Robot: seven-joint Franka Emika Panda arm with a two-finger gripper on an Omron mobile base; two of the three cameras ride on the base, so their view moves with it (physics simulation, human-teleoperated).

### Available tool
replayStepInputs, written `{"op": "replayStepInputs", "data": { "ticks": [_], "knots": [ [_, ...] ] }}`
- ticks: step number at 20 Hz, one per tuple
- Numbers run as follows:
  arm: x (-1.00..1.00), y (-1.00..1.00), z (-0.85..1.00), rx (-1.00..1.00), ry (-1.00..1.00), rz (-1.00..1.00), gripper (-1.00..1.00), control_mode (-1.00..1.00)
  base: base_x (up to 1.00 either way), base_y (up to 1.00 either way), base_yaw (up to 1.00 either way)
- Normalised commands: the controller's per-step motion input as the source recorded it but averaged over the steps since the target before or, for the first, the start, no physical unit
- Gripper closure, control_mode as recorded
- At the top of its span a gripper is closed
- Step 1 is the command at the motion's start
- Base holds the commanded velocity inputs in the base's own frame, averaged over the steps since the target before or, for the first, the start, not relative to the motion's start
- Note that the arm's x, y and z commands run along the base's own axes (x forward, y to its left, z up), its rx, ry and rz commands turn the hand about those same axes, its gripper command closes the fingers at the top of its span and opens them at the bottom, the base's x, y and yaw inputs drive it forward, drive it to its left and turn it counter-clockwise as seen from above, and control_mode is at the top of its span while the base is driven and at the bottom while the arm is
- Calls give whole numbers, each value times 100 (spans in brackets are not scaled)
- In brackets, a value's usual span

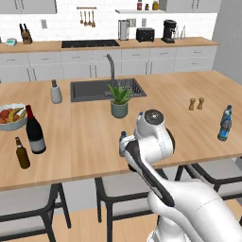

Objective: Move the plastic bottles in the middle to the plastics group, and the glass bottles in the middle to the glass group.

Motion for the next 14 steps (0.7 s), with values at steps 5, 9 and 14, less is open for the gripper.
{"op": "replayStepInputs", "data": {
  "ticks": [5,9,14],
  "knots": [
    [0,83,22,-4,-5,0,100,-100,0,0,0],
    [11,71,13,-1,-1,0,100,-100,0,0,0],
    [36,56,19,0,0,0,100,-100,0,0,0]
  ]
}}
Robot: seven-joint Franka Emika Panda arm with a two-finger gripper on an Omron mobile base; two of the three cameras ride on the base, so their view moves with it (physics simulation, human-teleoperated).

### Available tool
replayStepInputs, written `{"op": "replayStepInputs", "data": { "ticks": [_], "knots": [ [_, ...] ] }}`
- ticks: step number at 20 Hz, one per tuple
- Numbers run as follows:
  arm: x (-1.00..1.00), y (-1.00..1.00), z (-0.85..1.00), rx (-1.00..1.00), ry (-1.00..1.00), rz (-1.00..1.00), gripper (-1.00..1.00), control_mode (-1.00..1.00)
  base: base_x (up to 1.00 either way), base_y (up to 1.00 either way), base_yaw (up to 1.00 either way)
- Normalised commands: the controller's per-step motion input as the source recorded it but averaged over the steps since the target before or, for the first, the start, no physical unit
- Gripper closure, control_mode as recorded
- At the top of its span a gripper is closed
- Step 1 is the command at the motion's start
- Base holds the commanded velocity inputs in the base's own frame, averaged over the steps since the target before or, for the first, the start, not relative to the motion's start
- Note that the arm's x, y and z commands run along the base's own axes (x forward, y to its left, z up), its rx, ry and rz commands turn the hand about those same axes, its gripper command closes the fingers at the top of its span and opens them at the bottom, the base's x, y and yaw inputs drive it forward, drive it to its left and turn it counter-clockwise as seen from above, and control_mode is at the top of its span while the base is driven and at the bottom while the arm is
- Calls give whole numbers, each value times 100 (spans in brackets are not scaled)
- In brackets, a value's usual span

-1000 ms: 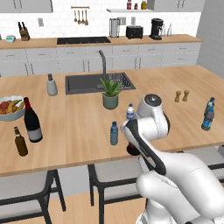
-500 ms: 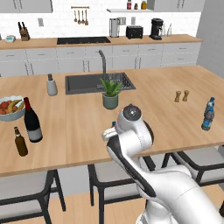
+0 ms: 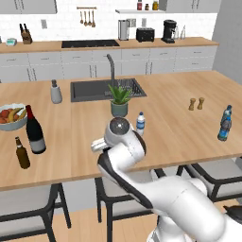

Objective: Move the plastic bottles in the middle to the plastics group, and the glass bottles in the middle to the glass group.

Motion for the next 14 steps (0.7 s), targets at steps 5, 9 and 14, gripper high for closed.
{"op": "replayStepInputs", "data": {
  "ticks": [5,9,14],
  "knots": [
    [42,44,14,0,2,2,100,-100,0,0,0],
    [51,25,-5,0,6,1,100,-100,0,0,0],
    [42,14,-12,0,1,3,100,-100,0,0,0]
  ]
}}
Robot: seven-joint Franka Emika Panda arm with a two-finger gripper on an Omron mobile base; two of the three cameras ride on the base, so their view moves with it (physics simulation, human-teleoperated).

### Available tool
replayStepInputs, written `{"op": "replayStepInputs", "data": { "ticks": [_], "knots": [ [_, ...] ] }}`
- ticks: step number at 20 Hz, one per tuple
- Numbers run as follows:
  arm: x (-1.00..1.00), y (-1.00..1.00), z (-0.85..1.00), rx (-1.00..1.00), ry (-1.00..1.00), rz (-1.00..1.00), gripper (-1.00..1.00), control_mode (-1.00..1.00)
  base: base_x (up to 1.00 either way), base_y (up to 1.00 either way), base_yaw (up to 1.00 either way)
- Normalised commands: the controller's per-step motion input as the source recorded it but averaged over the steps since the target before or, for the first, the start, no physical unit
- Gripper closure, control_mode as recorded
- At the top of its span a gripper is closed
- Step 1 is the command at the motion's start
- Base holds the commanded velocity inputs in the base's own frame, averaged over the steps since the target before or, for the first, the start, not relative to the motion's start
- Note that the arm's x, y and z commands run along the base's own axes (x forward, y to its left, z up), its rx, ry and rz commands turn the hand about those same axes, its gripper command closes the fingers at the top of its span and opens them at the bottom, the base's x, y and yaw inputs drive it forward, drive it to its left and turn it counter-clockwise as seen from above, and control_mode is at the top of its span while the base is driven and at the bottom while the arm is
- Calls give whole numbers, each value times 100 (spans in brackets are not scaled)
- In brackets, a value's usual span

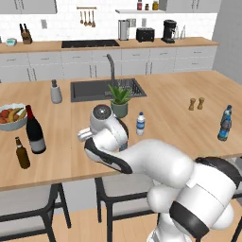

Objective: Move the plastic bottles in the middle to the plastics group, and the glass bottles in the middle to the glass group.

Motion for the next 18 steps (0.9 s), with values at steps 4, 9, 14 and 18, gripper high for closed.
{"op": "replayStepInputs", "data": {
  "ticks": [4,9,14,18],
  "knots": [
    [36,22,-5,4,-4,5,100,-100,0,0,0],
    [31,54,0,2,0,7,100,-100,0,0,0],
    [16,80,0,0,0,10,100,-100,0,0,0],
    [15,72,-4,0,0,5,100,-100,0,0,0]
  ]
}}
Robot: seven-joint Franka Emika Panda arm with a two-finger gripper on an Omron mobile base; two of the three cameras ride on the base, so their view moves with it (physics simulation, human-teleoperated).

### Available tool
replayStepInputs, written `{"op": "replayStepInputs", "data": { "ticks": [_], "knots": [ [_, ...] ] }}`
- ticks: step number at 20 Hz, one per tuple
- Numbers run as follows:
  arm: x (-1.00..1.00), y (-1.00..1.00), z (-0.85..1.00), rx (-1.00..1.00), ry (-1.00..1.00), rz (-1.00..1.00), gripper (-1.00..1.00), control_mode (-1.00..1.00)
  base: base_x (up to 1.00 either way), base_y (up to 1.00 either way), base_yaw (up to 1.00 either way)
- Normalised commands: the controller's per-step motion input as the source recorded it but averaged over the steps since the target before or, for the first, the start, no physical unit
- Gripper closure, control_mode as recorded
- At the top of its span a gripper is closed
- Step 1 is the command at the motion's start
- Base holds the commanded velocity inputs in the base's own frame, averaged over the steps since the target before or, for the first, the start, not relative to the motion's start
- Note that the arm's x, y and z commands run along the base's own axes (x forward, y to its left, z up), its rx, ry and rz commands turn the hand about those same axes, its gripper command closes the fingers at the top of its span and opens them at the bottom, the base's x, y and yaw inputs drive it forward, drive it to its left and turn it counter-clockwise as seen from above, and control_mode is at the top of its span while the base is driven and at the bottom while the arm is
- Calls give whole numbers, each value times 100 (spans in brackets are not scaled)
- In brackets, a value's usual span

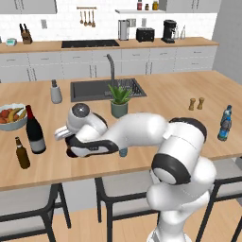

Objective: Move the plastic bottles in the middle to the plastics group, and the glass bottles in the middle to the glass group.

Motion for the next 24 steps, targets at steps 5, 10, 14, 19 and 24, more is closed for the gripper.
{"op": "replayStepInputs", "data": {
  "ticks": [5,10,14,19,24],
  "knots": [
    [2,25,-6,3,-1,1,100,-100,0,0,0],
    [0,4,-14,10,-4,0,100,-100,0,0,0],
    [4,0,-1,16,-3,0,100,-100,0,0,0],
    [3,11,-8,9,0,0,100,-100,0,0,0],
    [1,30,-32,0,0,0,100,-100,0,0,0]
  ]
}}
